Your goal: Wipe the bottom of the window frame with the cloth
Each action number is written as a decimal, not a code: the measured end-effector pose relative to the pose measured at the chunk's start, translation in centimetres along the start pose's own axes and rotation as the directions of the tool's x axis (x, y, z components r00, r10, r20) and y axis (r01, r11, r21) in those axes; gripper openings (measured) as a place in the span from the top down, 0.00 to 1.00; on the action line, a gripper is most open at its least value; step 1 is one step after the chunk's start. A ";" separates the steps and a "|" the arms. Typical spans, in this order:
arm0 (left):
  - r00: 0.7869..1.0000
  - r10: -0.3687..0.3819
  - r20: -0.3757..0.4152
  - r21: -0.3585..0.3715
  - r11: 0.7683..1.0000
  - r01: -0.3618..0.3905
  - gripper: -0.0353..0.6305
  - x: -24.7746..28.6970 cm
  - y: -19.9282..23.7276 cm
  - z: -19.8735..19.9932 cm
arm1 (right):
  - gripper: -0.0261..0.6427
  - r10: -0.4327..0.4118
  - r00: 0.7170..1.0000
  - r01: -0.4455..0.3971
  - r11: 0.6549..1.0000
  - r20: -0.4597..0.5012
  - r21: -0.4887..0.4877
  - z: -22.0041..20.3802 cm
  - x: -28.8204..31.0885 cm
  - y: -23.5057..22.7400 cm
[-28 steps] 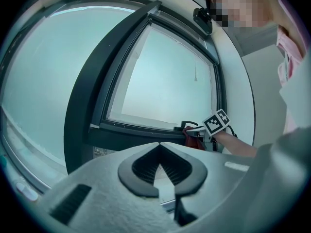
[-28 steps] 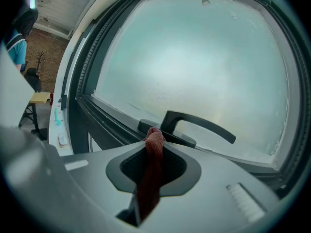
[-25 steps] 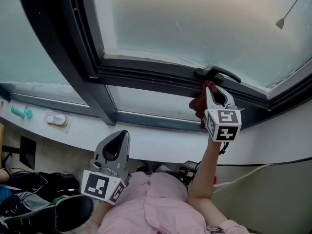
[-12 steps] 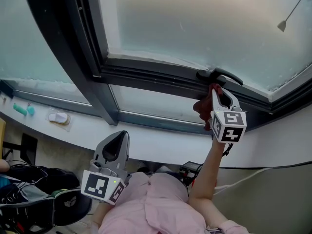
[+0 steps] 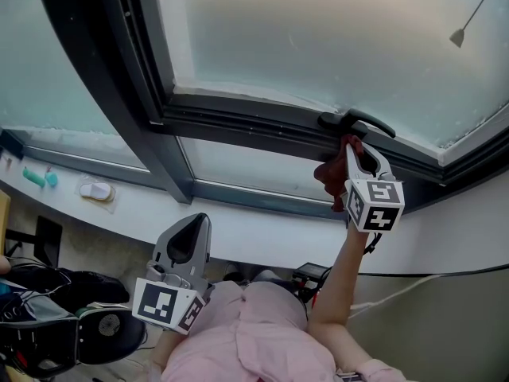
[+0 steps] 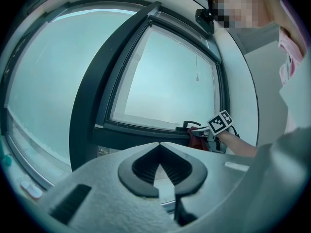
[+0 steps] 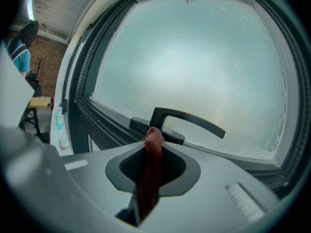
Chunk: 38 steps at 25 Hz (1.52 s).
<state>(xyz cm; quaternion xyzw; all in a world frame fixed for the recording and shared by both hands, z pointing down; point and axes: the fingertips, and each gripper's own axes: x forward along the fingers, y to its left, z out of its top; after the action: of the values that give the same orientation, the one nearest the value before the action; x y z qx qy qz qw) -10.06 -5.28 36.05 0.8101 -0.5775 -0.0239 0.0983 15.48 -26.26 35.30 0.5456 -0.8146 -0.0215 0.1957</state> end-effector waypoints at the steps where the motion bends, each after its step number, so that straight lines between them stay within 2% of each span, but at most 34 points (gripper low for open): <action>1: 1.000 0.001 0.001 0.000 1.000 -0.001 0.95 0.0 -0.1 0.0 | 0.89 0.002 1.000 -0.002 1.000 0.001 0.002 0.0 0.0 -0.1; 38: 0.999 0.047 -0.001 0.006 0.999 -0.047 0.95 0.6 -5.5 0.2 | 0.88 0.093 0.995 -0.095 0.995 0.046 0.040 -1.2 -1.2 -3.5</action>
<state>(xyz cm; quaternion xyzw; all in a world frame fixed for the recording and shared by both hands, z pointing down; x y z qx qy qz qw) -4.81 -4.13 34.83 0.7965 -0.5966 -0.0193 0.0969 19.32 -26.42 35.17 0.5101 -0.8437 -0.0071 0.1669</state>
